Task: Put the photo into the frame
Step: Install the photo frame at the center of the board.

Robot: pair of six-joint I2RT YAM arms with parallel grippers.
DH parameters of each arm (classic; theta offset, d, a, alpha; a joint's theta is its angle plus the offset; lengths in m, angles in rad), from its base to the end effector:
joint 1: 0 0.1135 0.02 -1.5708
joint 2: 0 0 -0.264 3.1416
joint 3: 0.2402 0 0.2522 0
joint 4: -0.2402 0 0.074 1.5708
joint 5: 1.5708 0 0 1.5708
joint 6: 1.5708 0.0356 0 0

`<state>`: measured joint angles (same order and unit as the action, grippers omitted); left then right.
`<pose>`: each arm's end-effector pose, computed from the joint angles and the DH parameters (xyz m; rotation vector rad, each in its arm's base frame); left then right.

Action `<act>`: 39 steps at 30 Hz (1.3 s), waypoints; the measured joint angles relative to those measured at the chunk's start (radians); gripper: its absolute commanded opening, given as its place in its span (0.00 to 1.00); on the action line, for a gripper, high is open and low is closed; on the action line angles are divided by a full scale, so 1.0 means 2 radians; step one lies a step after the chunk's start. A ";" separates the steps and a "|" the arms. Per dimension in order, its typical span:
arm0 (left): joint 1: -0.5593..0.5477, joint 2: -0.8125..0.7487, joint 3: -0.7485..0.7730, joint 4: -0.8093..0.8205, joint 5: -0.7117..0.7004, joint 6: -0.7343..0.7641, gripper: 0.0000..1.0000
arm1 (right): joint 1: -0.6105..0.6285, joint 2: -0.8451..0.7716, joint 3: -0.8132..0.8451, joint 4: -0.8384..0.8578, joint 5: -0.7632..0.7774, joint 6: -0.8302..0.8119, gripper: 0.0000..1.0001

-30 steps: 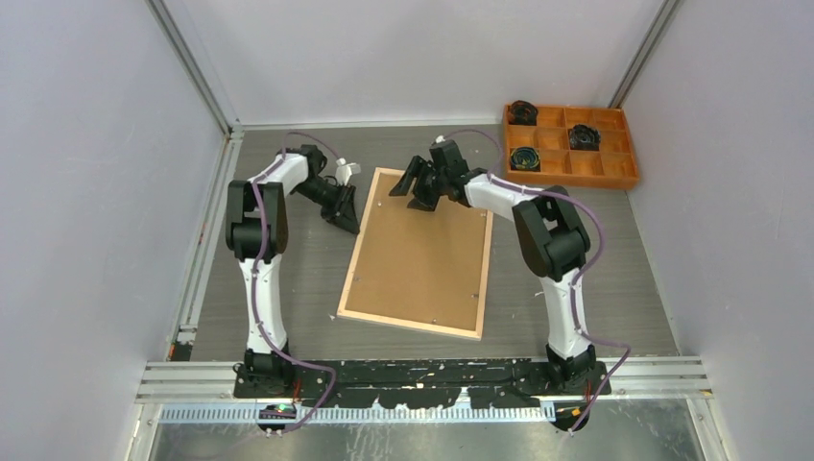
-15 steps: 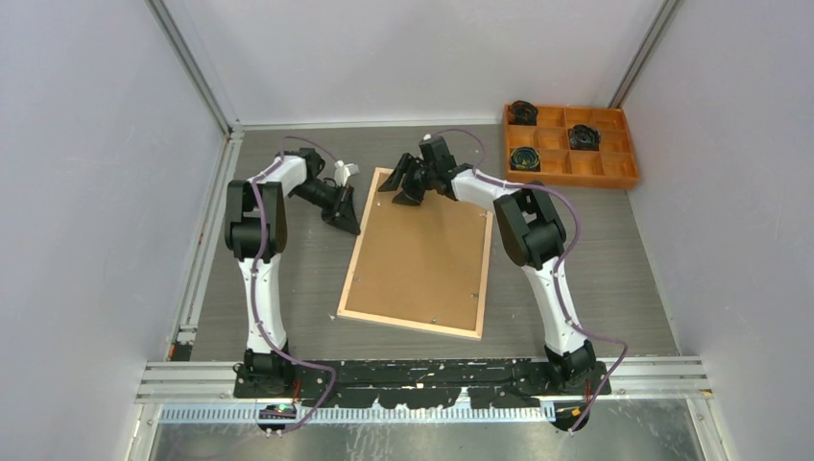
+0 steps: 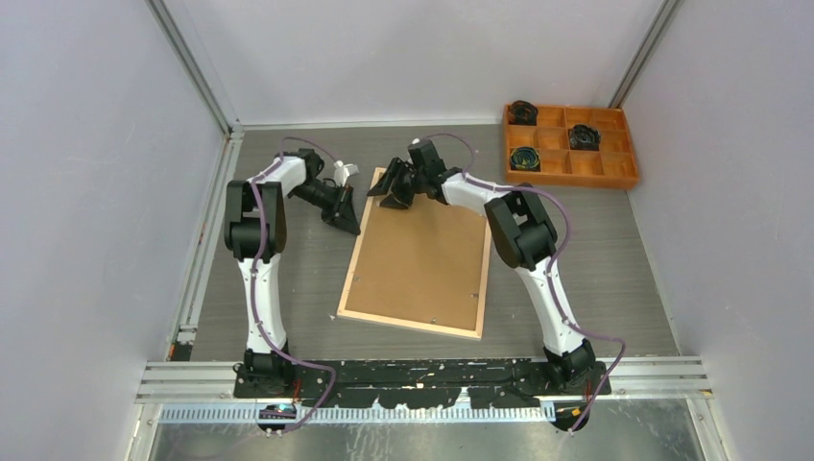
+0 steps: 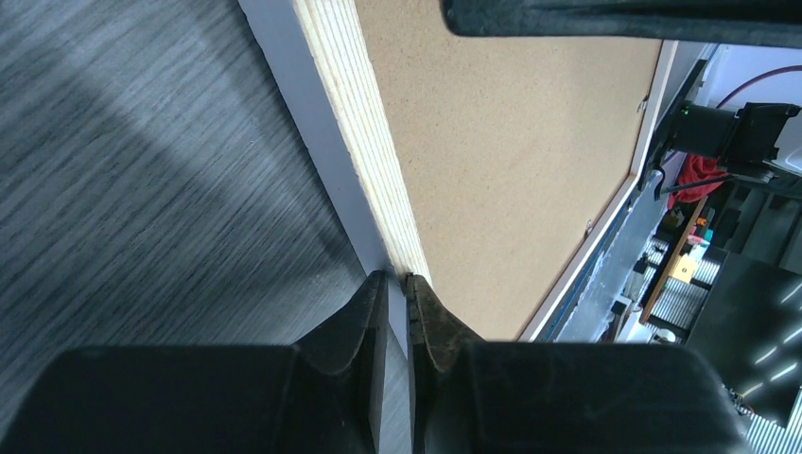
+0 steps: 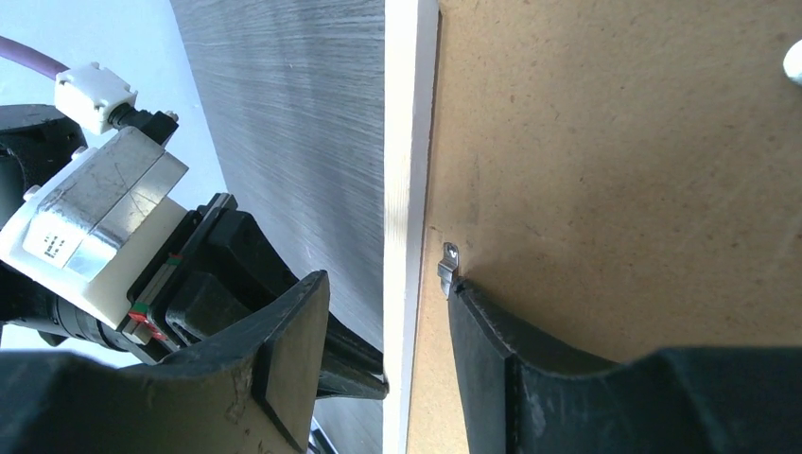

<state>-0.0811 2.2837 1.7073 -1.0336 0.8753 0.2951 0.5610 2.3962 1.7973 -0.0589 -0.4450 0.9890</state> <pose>0.4233 -0.0618 0.1333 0.4977 2.7515 -1.3067 0.4441 0.2971 0.1391 0.2584 2.4914 1.2578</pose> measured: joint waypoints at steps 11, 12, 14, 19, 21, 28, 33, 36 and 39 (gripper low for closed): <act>0.000 -0.004 -0.006 0.006 0.001 0.000 0.12 | 0.001 0.013 0.014 0.004 -0.007 0.018 0.53; 0.000 -0.004 -0.006 0.007 0.001 0.000 0.12 | 0.002 0.015 0.014 0.007 -0.007 0.021 0.53; 0.000 -0.005 -0.008 0.008 0.001 0.001 0.12 | 0.001 0.016 0.015 0.007 -0.007 0.028 0.52; 0.000 -0.006 -0.010 0.010 0.001 0.002 0.12 | 0.002 0.023 0.020 0.018 -0.006 0.040 0.52; 0.000 -0.007 -0.011 0.011 0.001 0.002 0.12 | 0.002 0.023 0.020 0.018 -0.006 0.042 0.52; 0.000 -0.010 -0.014 0.012 0.001 0.012 0.12 | 0.003 0.021 0.016 0.024 -0.005 0.043 0.54; 0.000 -0.012 -0.015 0.010 0.000 0.018 0.13 | -0.002 -0.011 -0.035 0.043 -0.005 0.043 0.64; 0.000 -0.014 -0.017 0.004 -0.002 0.026 0.13 | -0.011 -0.053 -0.083 0.037 -0.004 0.034 0.74; 0.001 -0.023 -0.028 0.002 -0.013 0.030 0.13 | -0.033 -0.114 -0.145 0.036 0.000 0.022 0.87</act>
<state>-0.0799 2.2387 1.6520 -1.0306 0.8501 0.3550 0.4957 2.1677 1.5082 0.0124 -0.4442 1.0328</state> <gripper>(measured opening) 0.134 0.779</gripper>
